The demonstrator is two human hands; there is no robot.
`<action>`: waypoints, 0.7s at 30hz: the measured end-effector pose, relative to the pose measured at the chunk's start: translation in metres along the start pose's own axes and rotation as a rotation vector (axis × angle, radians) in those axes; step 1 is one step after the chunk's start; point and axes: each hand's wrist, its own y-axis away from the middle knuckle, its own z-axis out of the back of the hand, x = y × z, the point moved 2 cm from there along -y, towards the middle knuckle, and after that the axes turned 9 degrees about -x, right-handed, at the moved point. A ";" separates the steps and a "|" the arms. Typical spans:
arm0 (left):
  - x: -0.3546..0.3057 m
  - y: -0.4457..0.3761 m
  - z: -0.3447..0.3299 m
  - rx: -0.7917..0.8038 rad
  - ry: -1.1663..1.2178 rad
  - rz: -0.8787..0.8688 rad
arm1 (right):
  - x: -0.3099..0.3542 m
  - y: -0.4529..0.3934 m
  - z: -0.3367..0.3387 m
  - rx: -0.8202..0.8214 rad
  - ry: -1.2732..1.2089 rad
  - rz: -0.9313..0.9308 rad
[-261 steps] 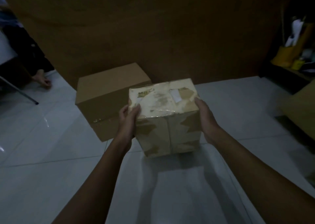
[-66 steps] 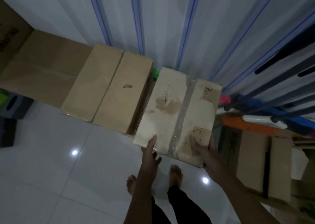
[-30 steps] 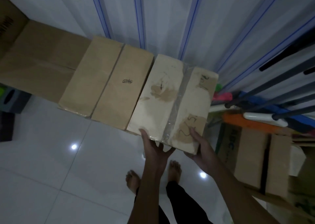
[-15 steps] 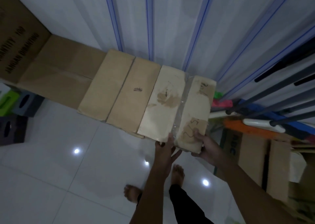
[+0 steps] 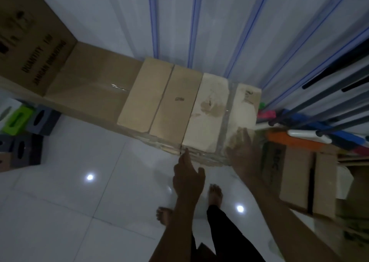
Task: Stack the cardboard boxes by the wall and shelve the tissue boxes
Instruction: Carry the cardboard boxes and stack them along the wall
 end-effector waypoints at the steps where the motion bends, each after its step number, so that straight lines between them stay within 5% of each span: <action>1: 0.012 0.003 0.014 -0.051 -0.026 -0.050 | 0.011 0.021 -0.007 -0.019 0.080 0.079; 4: 0.052 0.009 0.062 -0.154 -0.081 -0.114 | 0.069 0.084 -0.027 0.055 0.245 0.398; 8: 0.110 0.022 0.140 -0.289 -0.227 -0.101 | 0.143 0.146 -0.063 0.161 0.280 0.600; 21: 0.302 0.089 0.367 -0.765 -0.068 0.359 | 0.378 0.297 -0.205 0.485 0.247 1.038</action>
